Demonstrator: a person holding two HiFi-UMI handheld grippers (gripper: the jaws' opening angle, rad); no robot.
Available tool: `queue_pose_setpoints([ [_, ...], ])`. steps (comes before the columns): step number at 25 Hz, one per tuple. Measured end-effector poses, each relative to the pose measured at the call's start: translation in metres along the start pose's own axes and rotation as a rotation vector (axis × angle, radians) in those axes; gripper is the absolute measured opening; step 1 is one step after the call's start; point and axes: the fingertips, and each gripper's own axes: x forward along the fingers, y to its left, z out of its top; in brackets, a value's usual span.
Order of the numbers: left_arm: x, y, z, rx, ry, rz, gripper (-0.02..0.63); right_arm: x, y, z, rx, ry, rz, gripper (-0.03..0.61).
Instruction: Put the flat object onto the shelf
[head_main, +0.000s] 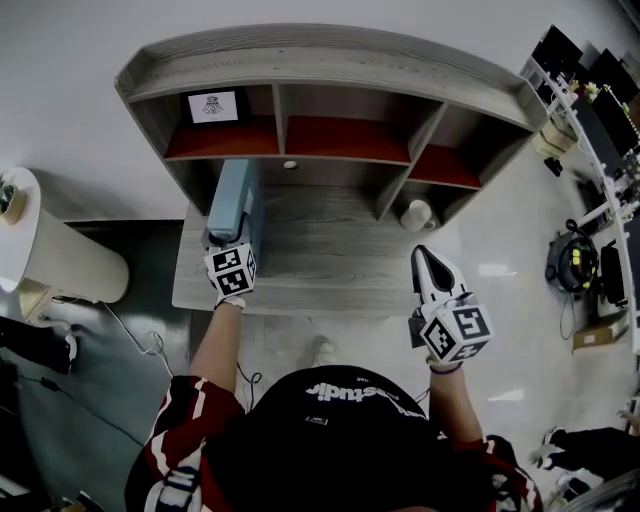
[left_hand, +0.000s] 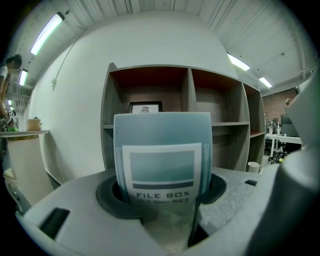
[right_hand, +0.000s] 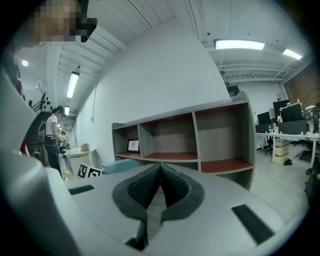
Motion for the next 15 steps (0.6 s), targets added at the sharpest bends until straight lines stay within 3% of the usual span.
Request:
queue_pose_setpoints([
  [15,0.052,-0.002,-0.002,0.007,0.001,0.004,0.266,0.011,-0.016,-0.002,0.019,0.008,-0.014,-0.006],
])
